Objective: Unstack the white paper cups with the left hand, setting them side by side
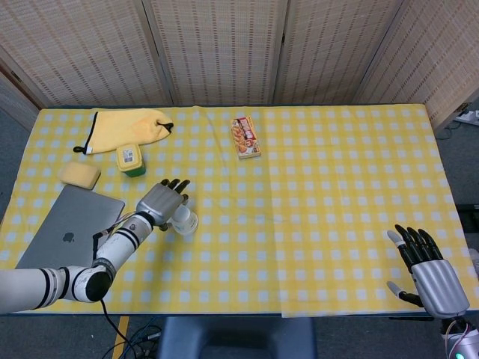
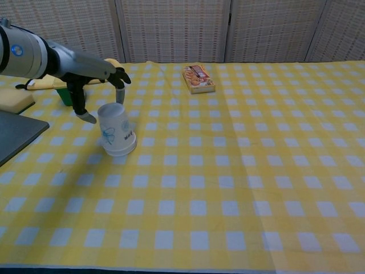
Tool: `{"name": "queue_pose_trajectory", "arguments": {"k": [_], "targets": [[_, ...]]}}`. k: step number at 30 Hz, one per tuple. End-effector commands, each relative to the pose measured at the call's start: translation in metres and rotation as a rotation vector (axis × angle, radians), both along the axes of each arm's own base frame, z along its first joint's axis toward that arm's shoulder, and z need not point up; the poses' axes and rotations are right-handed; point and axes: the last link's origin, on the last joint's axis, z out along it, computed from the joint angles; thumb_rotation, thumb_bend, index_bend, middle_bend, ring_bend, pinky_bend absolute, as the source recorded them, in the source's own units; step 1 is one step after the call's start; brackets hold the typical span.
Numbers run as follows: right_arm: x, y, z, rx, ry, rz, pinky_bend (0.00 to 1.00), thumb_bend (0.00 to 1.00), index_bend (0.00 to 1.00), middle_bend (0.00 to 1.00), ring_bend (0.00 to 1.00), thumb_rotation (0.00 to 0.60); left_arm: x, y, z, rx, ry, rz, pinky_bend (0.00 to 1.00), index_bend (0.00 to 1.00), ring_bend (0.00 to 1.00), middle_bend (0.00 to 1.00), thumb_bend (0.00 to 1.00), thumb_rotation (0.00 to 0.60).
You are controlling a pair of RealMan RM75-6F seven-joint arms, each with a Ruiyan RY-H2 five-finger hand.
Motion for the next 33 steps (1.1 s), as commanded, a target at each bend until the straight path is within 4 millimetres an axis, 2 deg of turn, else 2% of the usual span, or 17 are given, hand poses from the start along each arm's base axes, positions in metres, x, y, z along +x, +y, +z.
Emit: {"name": "queue_pose_trajectory", "arguments": {"k": [1, 12, 33], "targets": [[0.0, 0.0, 0.0, -0.002, 0.0, 0.0, 0.0, 0.19, 0.0, 0.0, 0.0, 0.6, 0.0, 0.0, 0.0, 0.002, 0.0, -0.001, 0.16, 0.34, 0.0, 0.0, 0.3, 0.6], [0.001, 0.002, 0.0, -0.004, 0.0, 0.005, 0.0, 0.19, 0.0, 0.0, 0.0, 0.6, 0.003, -0.004, 0.002, 0.005, 0.0, -0.006, 0.16, 0.39, 0.0, 0.0, 0.3, 0.6], [0.002, 0.005, 0.004, -0.007, -0.013, 0.022, 0.0, 0.19, 0.0, 0.0, 0.0, 0.6, 0.03, -0.016, 0.018, 0.05, -0.018, -0.034, 0.16, 0.4, 0.0, 0.0, 0.3, 0.6]]}}
